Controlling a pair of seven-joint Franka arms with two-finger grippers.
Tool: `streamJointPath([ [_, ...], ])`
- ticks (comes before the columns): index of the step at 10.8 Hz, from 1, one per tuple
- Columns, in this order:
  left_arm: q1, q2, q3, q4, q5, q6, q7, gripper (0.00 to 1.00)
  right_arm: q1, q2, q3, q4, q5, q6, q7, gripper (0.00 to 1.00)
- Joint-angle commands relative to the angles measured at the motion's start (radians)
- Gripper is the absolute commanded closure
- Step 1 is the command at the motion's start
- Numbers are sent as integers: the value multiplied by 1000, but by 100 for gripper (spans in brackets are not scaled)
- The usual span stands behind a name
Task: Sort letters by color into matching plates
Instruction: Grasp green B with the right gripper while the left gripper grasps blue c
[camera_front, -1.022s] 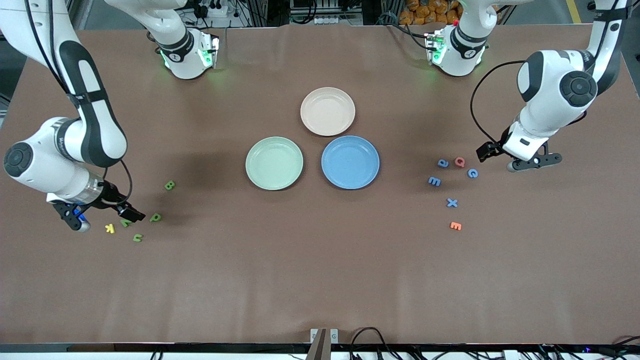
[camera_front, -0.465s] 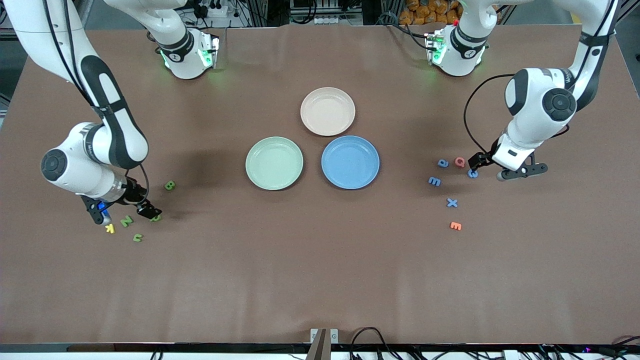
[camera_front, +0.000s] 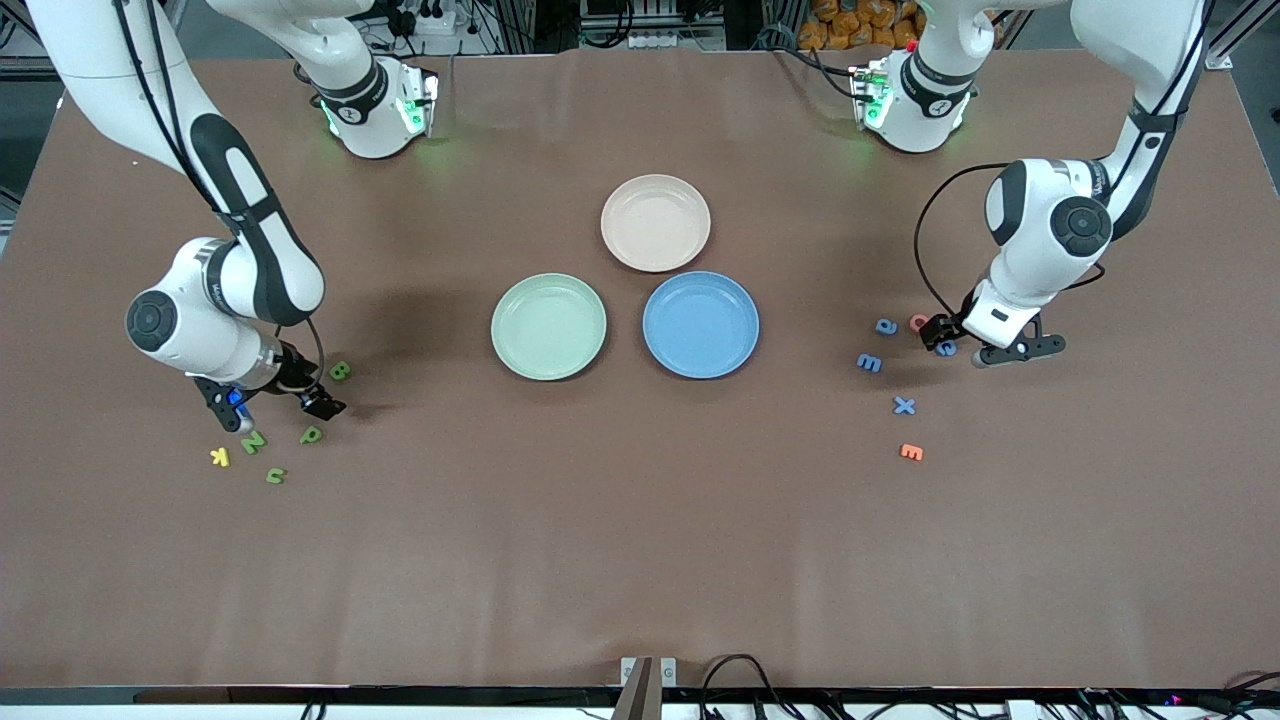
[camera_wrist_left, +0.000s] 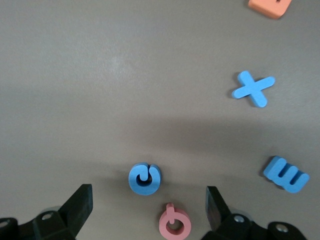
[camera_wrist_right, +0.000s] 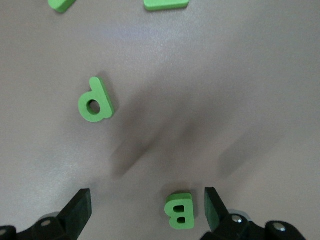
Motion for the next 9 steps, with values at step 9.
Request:
streamJointPath([
  [9, 32, 124, -1, 18, -13, 105, -6, 9, 35, -57, 1, -128, 7, 65, 16, 0],
])
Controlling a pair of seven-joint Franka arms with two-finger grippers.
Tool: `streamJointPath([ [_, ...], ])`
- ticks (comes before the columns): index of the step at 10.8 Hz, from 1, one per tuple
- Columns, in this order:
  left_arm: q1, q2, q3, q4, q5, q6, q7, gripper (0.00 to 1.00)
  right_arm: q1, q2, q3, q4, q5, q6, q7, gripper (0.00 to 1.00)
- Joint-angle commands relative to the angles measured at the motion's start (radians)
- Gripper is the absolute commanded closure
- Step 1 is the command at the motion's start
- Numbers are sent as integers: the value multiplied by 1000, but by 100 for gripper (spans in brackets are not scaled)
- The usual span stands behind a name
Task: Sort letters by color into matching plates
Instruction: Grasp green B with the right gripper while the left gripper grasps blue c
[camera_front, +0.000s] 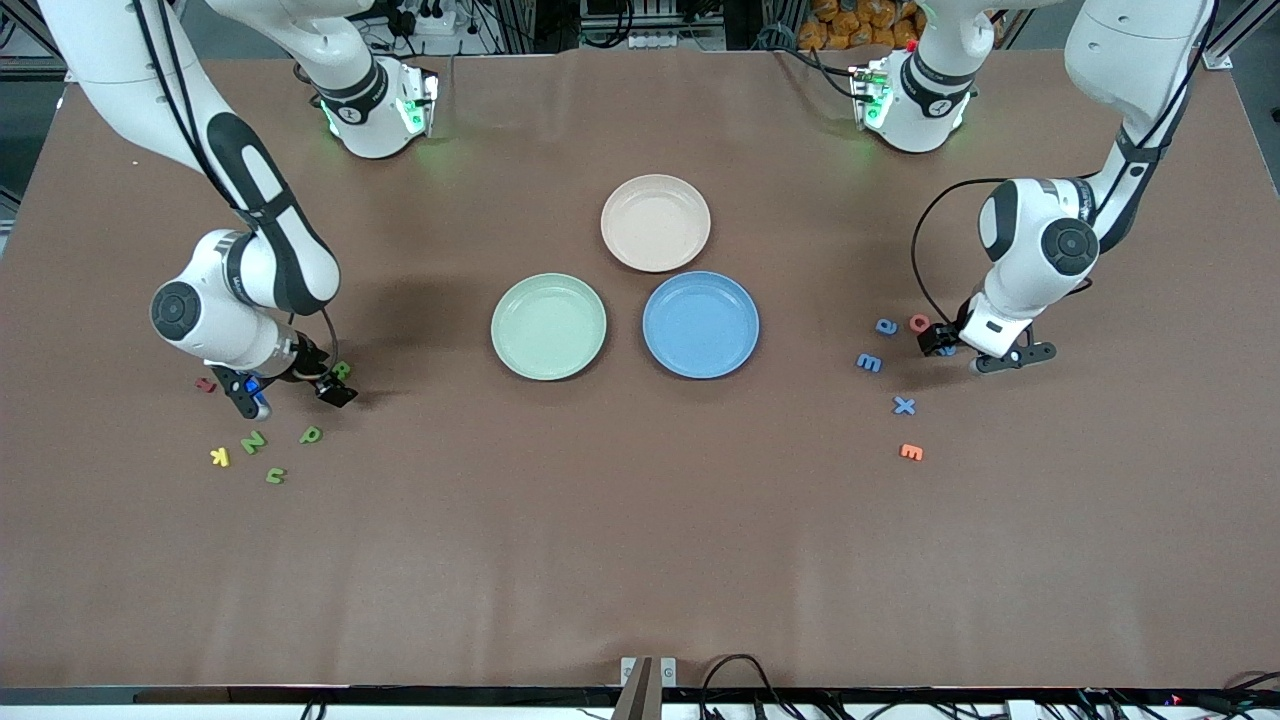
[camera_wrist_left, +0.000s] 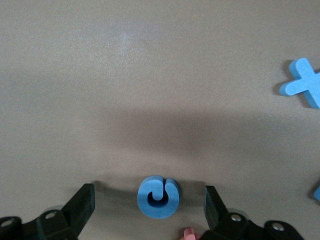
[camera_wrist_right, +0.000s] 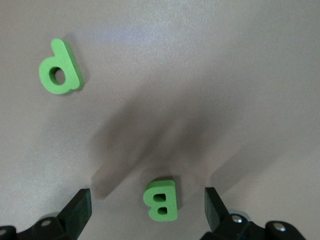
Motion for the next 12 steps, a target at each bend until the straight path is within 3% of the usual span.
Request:
streamJointPath([
  [1, 0, 9, -2, 12, -13, 12, -5, 15, 18, -58, 0, -65, 7, 15, 15, 0],
  [3, 0, 15, -2, 18, -13, 12, -4, 40, 20, -64, 0, -72, 7, 15, 14, 0],
  [6, -2, 21, -2, 20, -13, 12, 1, 47, 18, -59, -1, -71, 5, 22, 9, 0],
  [7, -1, 20, -2, 20, -10, 12, 10, 82, 18, -52, -1, -72, 5, 39, 6, 0],
  [8, -5, 17, -4, 20, -10, 12, 9, 100, 17, -47, -1, -71, 5, 44, 4, 0],
  [12, -8, 12, -4, 20, -10, 10, 9, 100, 17, -39, 0, -72, 2, 48, -2, 22],
])
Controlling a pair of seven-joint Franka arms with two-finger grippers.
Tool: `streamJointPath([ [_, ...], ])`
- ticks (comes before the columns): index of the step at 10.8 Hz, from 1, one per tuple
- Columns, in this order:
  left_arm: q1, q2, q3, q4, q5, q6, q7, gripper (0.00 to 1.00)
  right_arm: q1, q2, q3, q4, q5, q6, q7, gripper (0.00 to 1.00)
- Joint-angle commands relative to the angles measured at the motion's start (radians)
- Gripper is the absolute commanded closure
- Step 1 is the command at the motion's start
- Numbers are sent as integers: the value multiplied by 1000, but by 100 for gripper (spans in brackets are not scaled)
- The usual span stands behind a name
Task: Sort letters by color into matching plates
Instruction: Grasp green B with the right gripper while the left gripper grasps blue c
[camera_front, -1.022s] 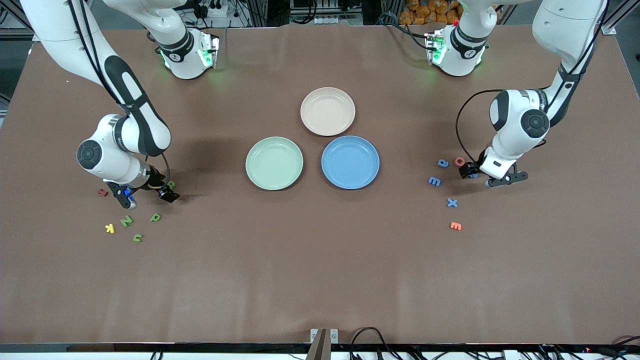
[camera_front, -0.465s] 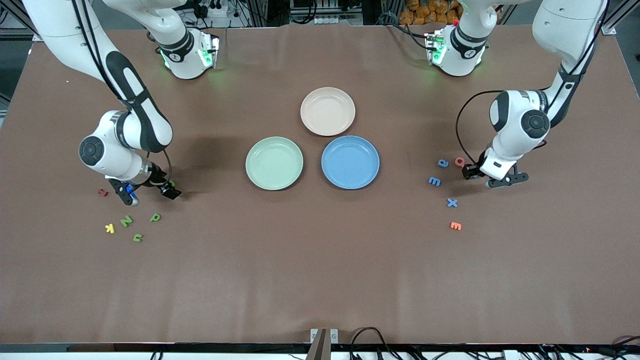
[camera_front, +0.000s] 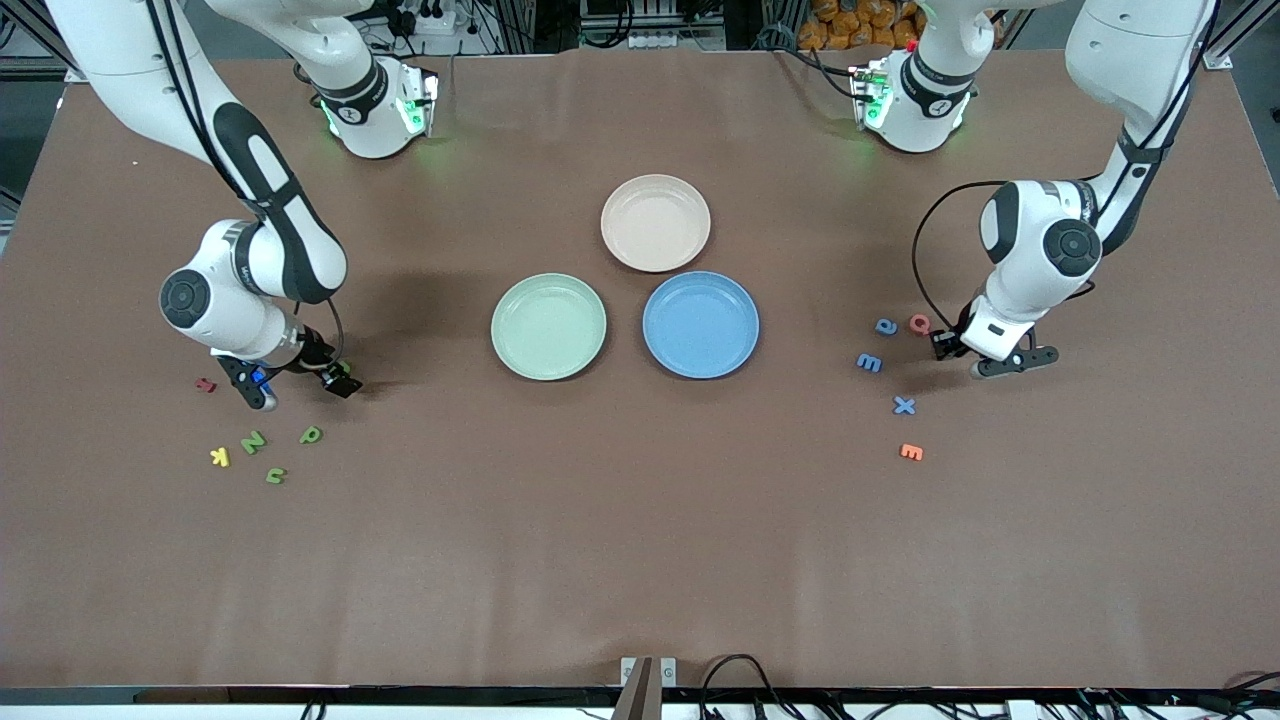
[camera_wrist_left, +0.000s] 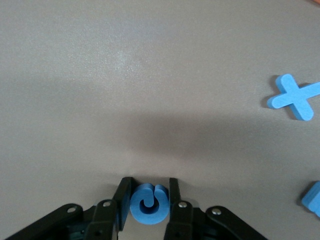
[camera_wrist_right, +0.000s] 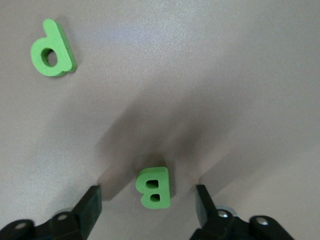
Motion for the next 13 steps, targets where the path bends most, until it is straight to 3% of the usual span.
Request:
streamJointPath([
  [1, -4, 5, -2, 5, -10, 8, 9, 100, 4, -9, 0, -22, 2, 25, -6, 24],
  [4, 0, -27, -2, 16, -10, -24, 16, 100, 4, 2, 0, -22, 2, 45, -8, 43],
  [9, -4, -106, -4, 45, -10, -172, 8, 100, 4, 1, 0, -22, 2, 44, -8, 60],
  [13, -8, -140, -72, 169, -10, -436, -94, 100, 4, 1, 0, -22, 2, 44, -8, 67],
])
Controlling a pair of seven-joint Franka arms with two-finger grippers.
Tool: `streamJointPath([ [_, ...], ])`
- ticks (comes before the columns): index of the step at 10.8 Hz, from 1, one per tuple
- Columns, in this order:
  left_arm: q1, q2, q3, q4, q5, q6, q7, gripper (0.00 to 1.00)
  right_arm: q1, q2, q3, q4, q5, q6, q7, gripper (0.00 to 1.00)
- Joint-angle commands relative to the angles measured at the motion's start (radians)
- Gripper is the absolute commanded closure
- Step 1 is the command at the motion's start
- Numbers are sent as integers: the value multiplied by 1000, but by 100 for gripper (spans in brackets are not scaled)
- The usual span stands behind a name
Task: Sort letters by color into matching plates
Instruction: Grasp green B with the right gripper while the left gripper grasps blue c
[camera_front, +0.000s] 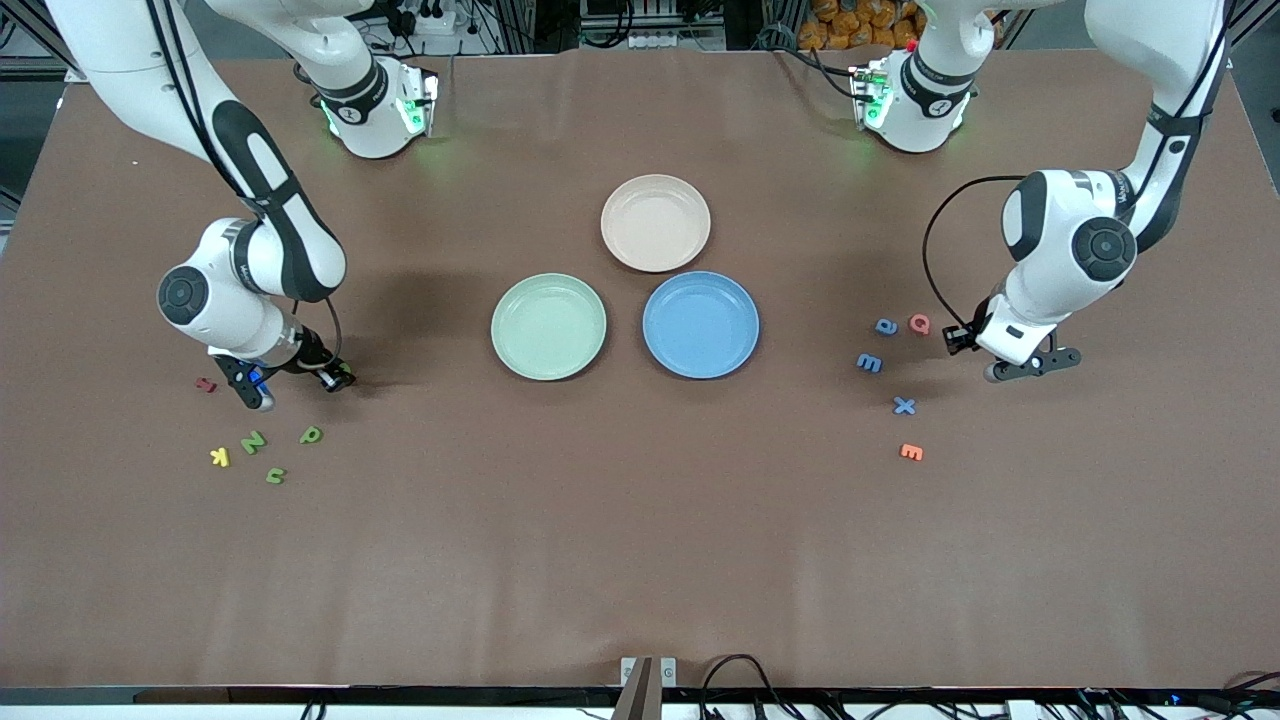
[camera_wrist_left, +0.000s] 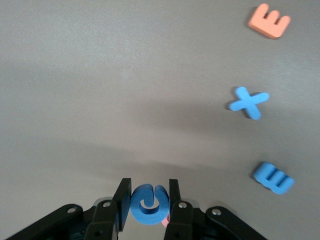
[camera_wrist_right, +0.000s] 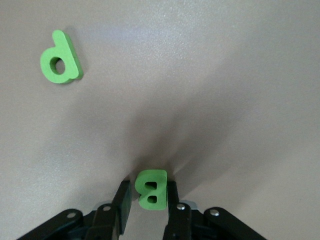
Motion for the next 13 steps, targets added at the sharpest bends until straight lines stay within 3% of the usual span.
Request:
streamJointPath([
  [1, -4, -26, -71, 73, -10, -138, -134, 100, 4, 8, 3, -16, 3, 26, -6, 69],
  [4, -6, -23, -163, 106, -10, -191, -281, 100, 5, 4, 3, -14, 3, 18, -12, 78],
  [6, -6, -19, -234, 114, -17, -192, -376, 100, 13, -3, 3, -8, 3, 12, -13, 80],
  [9, -18, 32, -367, 198, -21, -194, -581, 100, 34, -25, 3, -2, 2, 4, -29, 82],
  [11, -59, 52, -383, 227, -11, -194, -648, 100, 41, -50, 10, 22, -96, -64, -80, 83],
  [13, -105, 85, -383, 278, -11, -194, -710, 100, 42, -64, 81, 79, -211, -169, -120, 83],
])
